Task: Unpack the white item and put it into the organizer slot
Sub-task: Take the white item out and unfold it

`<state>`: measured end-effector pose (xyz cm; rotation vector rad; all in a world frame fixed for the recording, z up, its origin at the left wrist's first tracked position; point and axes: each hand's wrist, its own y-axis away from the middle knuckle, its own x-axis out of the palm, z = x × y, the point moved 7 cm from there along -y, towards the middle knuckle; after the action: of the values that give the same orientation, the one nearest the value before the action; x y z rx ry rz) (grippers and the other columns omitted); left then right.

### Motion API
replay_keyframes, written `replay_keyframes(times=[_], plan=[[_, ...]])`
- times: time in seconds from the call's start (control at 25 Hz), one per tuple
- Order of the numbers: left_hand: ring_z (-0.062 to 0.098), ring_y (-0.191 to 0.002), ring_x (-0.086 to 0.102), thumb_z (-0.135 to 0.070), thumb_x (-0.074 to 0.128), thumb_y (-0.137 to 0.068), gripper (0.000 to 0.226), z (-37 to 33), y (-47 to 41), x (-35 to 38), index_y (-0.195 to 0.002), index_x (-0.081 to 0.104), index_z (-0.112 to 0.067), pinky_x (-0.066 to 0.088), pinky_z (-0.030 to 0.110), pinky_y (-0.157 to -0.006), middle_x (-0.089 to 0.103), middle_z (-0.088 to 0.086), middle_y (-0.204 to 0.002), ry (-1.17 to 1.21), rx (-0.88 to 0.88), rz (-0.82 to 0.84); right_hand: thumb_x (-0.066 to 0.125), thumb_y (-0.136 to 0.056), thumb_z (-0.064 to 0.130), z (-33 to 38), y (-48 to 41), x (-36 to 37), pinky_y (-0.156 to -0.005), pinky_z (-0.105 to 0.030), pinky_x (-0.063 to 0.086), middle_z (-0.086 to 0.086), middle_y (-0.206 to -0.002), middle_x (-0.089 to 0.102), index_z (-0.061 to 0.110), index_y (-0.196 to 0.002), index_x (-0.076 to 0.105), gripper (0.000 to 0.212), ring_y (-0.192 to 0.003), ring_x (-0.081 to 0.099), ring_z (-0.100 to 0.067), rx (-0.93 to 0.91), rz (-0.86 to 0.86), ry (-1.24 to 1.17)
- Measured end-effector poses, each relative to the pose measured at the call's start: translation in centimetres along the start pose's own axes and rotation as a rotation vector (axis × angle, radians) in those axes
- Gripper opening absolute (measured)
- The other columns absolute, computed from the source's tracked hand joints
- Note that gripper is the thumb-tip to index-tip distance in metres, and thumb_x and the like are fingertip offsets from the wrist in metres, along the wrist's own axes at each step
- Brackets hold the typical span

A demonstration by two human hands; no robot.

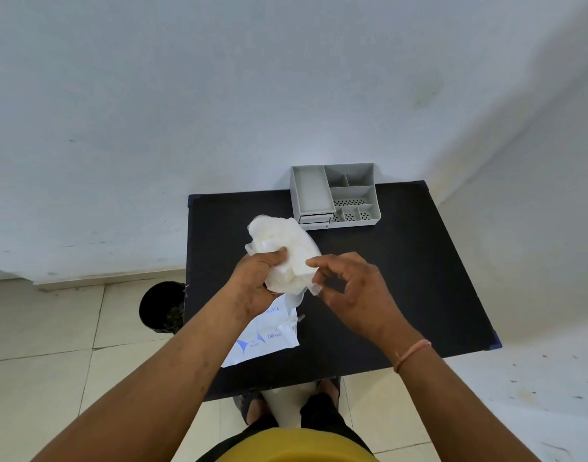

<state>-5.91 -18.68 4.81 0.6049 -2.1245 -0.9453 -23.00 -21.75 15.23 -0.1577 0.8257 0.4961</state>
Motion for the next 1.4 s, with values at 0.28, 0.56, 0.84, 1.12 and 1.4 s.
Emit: replay_keyframes(times=[0.28, 0.56, 0.84, 1.12, 1.4], plan=[[0.035, -0.095, 0.081, -0.007, 0.072, -0.098, 0.034, 0.2, 1.3, 1.5, -0.131, 0.069, -0.014, 0.068, 0.052, -0.074, 0.083, 0.016, -0.111, -0.113, -0.008, 0.174, 0.074, -0.091, 0.024, 0.0, -2.6, 0.3, -0.099, -0.028, 0.049, 0.027, -0.092, 0.063, 0.033, -0.123, 0.07, 0.034, -0.111, 0.054, -0.006, 0.075, -0.051, -0.077], [0.047, -0.125, 0.069, 0.001, 0.089, -0.077, 0.062, 1.0, 1.4, 2.2, -0.136, 0.071, -0.011, 0.053, 0.071, -0.105, 0.076, 0.023, -0.132, -0.271, -0.014, 0.281, 0.082, -0.084, 0.033, -3.2, -2.6, 1.1, -0.091, -0.023, 0.053, 0.005, -0.12, 0.057, 0.024, -0.128, 0.066, 0.048, -0.1, 0.06, -0.008, 0.247, -0.17, -0.101], [0.049, -0.116, 0.073, 0.015, 0.082, -0.075, 0.059, 0.4, 0.0, 1.2, -0.131, 0.07, -0.001, 0.059, 0.067, -0.098, 0.077, 0.026, -0.127, -0.212, -0.069, 0.125, 0.074, -0.084, 0.024, -0.5, 0.9, -0.2, -0.112, -0.034, 0.041, 0.003, -0.156, 0.044, 0.029, -0.115, 0.071, 0.031, -0.144, 0.042, -0.015, -0.104, -0.217, 0.096], [0.05, -0.112, 0.073, 0.008, 0.081, -0.081, 0.047, -0.1, 0.2, 0.8, -0.125, 0.071, -0.005, 0.058, 0.067, -0.099, 0.078, 0.025, -0.121, -0.228, -0.104, 0.064, 0.075, -0.087, 0.047, 0.2, 1.1, 4.4, -0.119, -0.043, 0.034, -0.002, -0.167, 0.036, 0.036, -0.104, 0.075, 0.021, -0.151, 0.034, -0.021, -0.2, -0.08, 0.163], [0.052, -0.116, 0.072, 0.016, 0.078, -0.075, 0.053, 1.7, -0.1, 0.5, -0.125, 0.072, 0.0, 0.054, 0.075, -0.099, 0.073, 0.032, -0.128, -0.268, -0.066, 0.131, 0.087, -0.077, 0.046, -3.1, 0.8, 4.5, -0.109, -0.035, 0.049, 0.004, -0.157, 0.041, 0.032, -0.112, 0.067, 0.042, -0.138, 0.045, -0.009, 0.386, -0.189, -0.391]])
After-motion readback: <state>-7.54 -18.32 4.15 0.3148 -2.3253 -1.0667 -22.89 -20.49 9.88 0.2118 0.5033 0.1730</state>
